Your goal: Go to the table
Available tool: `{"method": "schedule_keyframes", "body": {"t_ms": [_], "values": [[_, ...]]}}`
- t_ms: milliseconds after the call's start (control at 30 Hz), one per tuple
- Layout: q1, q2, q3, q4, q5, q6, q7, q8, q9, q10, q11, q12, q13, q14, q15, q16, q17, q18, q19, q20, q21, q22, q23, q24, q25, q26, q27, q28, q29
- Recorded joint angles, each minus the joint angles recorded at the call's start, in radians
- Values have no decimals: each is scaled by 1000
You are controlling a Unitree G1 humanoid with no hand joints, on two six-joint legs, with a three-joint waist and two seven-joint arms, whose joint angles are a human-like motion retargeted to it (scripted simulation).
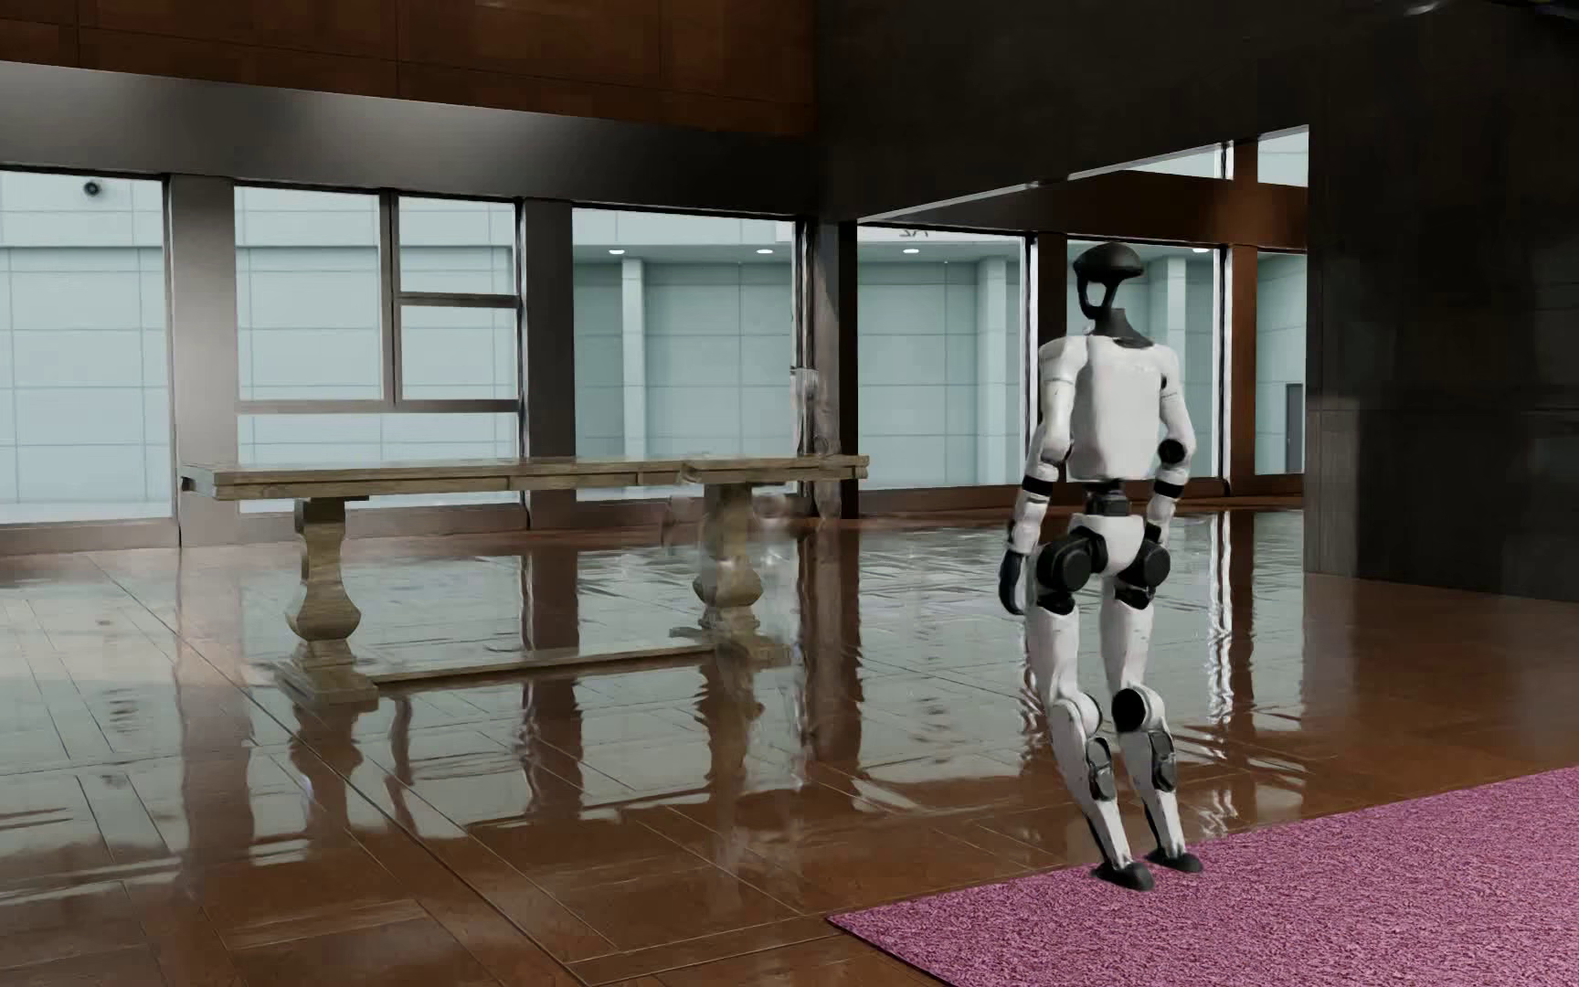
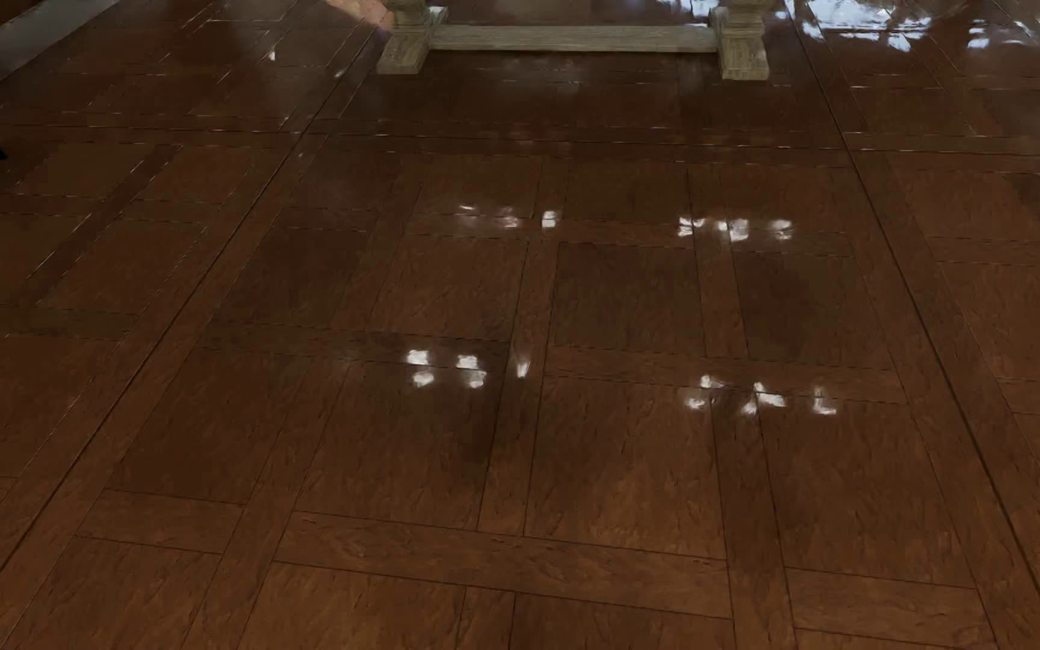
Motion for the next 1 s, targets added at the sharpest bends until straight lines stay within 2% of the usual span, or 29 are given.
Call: {"method": "schedule_keyframes", "body": {"t_ms": [400,467,567,600,667,733,867,933,1000], "values": [[-30,-15,-6,11,24,10,0,0,-9,37,-17,41,48,-66,-27,10,-8,0,0,29,13,-28,24,0,0,0,0,0,0],[-84,-12,8,11,35,10,0,0,2,133,-8,53,56,-43,-21,16,-10,0,0,42,27,-37,43,0,0,0,0,0,0],[-263,17,41,23,41,7,0,0,42,475,12,64,62,139,-31,23,-12,0,0,58,37,-26,44,0,0,0,0,0,0],[-348,27,55,28,45,10,0,0,54,623,16,70,62,171,-41,22,-15,0,0,63,32,-21,37,0,0,0,0,0,0],[-479,50,97,39,45,16,0,0,73,786,20,99,57,120,-56,16,-26,0,0,71,20,-13,27,0,0,0,0,0,0],[-542,71,135,45,31,9,0,0,84,689,21,140,40,86,-60,10,-29,0,0,63,1,15,25,0,0,0,0,0,0],[-536,118,142,39,24,7,0,0,85,183,18,200,14,95,-58,-6,-41,0,0,-40,-36,113,-34,0,0,0,0,0,0],[-521,144,141,59,15,9,0,0,80,46,21,217,12,76,-59,-18,-44,0,0,-85,-58,152,-79,0,0,0,0,0,0],[-527,173,132,68,-12,-14,0,0,79,70,28,217,22,179,-35,-23,-31,0,0,-100,-94,168,-115,0,0,0,0,0,0]]}}
